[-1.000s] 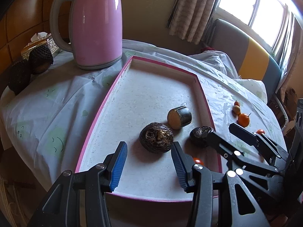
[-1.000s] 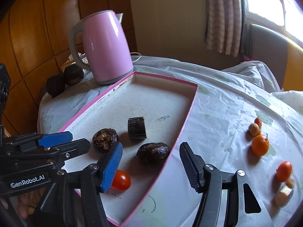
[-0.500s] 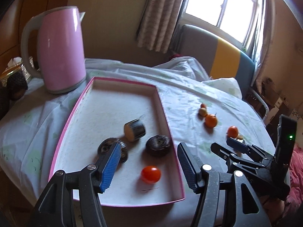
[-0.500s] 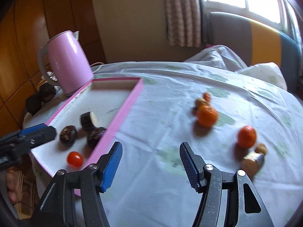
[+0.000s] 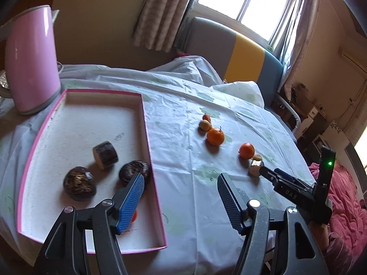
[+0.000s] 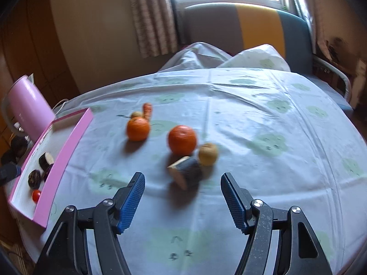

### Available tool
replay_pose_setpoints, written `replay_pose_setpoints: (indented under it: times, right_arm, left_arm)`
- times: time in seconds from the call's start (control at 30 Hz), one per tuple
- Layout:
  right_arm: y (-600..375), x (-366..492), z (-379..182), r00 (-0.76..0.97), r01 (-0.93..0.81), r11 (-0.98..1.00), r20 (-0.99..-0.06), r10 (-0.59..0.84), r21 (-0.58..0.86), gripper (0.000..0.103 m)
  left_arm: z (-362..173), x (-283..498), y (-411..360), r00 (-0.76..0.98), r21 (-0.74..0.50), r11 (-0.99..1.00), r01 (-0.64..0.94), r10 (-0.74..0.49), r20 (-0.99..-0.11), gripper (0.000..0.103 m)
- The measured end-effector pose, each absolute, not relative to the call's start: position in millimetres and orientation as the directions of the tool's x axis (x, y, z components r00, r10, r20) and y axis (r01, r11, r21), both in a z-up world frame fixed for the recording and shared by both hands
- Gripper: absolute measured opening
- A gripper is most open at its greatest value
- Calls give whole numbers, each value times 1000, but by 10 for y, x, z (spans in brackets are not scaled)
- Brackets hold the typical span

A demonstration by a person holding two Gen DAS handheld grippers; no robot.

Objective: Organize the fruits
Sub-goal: 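Withdraw both grippers from the tray back toward the remaining produce, then grasp the small brown round fruit with the right gripper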

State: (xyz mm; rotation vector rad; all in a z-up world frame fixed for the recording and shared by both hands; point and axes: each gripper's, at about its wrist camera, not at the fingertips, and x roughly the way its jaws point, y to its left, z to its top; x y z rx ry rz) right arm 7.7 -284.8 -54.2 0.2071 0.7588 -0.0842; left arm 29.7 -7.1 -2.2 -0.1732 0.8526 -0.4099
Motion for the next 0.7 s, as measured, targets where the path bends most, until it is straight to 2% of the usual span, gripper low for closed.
replay_pose_setpoints:
  times: [0.03, 0.13, 0.27, 0.5, 0.7]
  right_arm:
    - [-2897, 80, -545, 723, 160, 973, -690, -3, 164, 68]
    - [-3002, 86, -557, 719, 174, 970, -695, -9, 168, 53]
    - [-3085, 114, -579, 716, 187, 964, -698, -3, 188, 42]
    - [-3208, 146, -565, 725, 212, 953, -689, -5, 216, 42]
    - [-3257, 282, -524, 733, 189, 958, -680, 9, 216, 42]
  left_arm:
    - [-36, 307, -109, 578, -306, 909, 282, -416, -702, 67]
    - [-84, 328, -214, 553, -295, 910, 292, -412, -724, 66]
    - [-118, 340, -322, 539, -271, 913, 304, -400, -742, 66]
    - [-163, 462, -443, 512, -249, 920, 302, -377, -772, 60]
    - [-218, 551, -572, 486, -249, 918, 309, -378, -788, 60]
